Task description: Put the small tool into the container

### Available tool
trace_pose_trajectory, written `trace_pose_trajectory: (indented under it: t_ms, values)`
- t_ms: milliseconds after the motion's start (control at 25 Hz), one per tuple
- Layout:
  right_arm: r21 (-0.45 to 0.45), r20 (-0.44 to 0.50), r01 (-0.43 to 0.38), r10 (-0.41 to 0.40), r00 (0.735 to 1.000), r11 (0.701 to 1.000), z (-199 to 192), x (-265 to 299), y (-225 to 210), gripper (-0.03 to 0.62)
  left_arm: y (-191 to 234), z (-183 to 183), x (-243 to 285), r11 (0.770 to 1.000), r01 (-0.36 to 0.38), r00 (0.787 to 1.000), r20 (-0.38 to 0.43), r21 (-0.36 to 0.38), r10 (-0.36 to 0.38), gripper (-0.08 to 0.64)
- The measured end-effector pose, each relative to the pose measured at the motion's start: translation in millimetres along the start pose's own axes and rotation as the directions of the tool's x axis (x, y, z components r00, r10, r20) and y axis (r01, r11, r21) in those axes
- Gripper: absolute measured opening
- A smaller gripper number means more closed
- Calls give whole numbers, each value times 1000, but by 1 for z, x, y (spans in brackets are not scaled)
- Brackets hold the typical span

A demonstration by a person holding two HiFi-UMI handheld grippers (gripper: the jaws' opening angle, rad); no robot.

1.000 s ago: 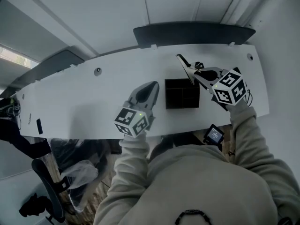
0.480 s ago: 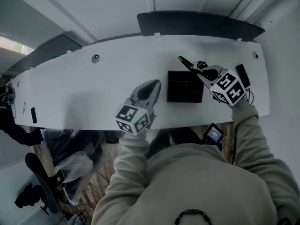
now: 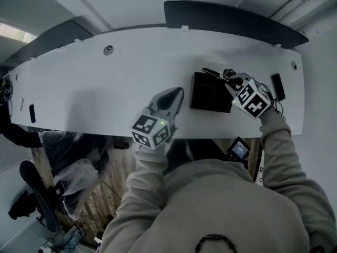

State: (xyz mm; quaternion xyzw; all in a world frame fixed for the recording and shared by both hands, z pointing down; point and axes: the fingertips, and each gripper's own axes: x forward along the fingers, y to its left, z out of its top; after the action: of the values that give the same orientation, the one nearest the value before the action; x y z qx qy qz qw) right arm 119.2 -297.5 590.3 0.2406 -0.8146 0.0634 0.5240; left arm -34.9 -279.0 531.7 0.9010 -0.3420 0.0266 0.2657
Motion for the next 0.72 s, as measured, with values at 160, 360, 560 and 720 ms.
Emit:
trace_pose_trajectory:
  t_ms: [160, 360, 560, 720]
  values:
    - [-58, -62, -26, 23, 998, 998, -10, 22, 5, 21, 2, -18, 4, 1000, -6, 1000, -22, -17, 5, -3]
    - [-145, -131, -48, 29, 991, 988, -18, 38, 11, 21, 6, -27, 1, 999, -16, 999, -35, -36, 15, -3]
    - [-155, -162, -77, 52, 985, 985, -24, 53, 8, 22, 15, -28, -2, 998, -38, 999, -37, -45, 36, -3]
    - [-159, -188, -99, 68, 980, 982, -29, 69, 8, 21, 14, -34, -5, 998, -49, 998, -44, -42, 47, -3]
